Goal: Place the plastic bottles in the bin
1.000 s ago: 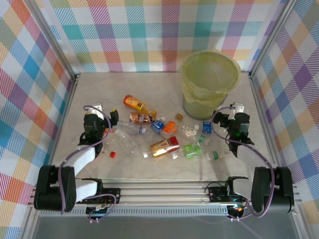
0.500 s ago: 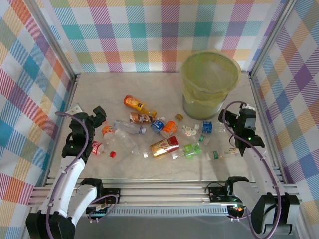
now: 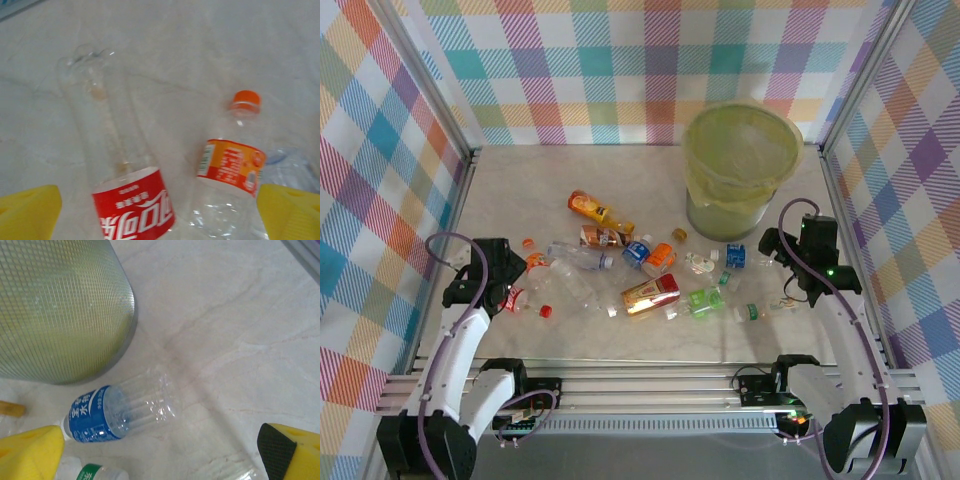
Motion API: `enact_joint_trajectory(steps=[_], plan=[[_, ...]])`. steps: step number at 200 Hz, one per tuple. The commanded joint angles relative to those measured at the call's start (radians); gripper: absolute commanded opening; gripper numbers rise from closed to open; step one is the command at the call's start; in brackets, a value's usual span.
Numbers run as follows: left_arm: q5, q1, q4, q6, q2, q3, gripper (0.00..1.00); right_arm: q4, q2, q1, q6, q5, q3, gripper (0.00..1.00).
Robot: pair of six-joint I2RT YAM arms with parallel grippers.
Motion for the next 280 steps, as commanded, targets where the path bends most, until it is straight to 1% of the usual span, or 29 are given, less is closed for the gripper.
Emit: enact_joint_trajectory(steps=[1, 33, 71, 98, 125, 164, 183, 239, 280], plan=[[0.068, 0.073, -0.029, -0.021, 0.035, -0.026, 1.00, -0.067, -0.013, -0.004, 0.029, -0.044, 0.032, 1.00], [0.161, 0.164, 0.063, -0.007, 0.083, -0.066, 1.00, -0.067, -0.007, -0.004, 0.030, -0.063, 0.033, 1.00], [0.251, 0.220, 0.165, -0.006, 0.179, -0.102, 1.00, -0.067, 0.001, -0.004, 0.035, -0.079, 0.037, 1.00], [0.284, 0.239, 0.224, -0.015, 0.239, -0.127, 1.00, -0.066, -0.003, -0.003, 0.042, -0.079, 0.031, 1.00], [0.294, 0.252, 0.263, -0.020, 0.282, -0.143, 1.00, -0.069, -0.007, -0.002, 0.044, -0.077, 0.028, 1.00], [0.320, 0.255, 0.328, -0.038, 0.328, -0.175, 1.00, -0.077, -0.019, 0.000, 0.048, -0.082, 0.031, 1.00], [0.322, 0.255, 0.344, -0.048, 0.343, -0.180, 0.94, -0.088, -0.031, 0.000, 0.048, -0.080, 0.031, 1.00], [0.303, 0.256, 0.369, -0.049, 0.346, -0.183, 0.66, -0.157, -0.082, 0.002, 0.041, -0.059, 0.067, 1.00], [0.280, 0.255, 0.320, -0.028, 0.282, -0.155, 0.50, -0.201, -0.109, 0.002, 0.034, -0.070, 0.105, 1.00]])
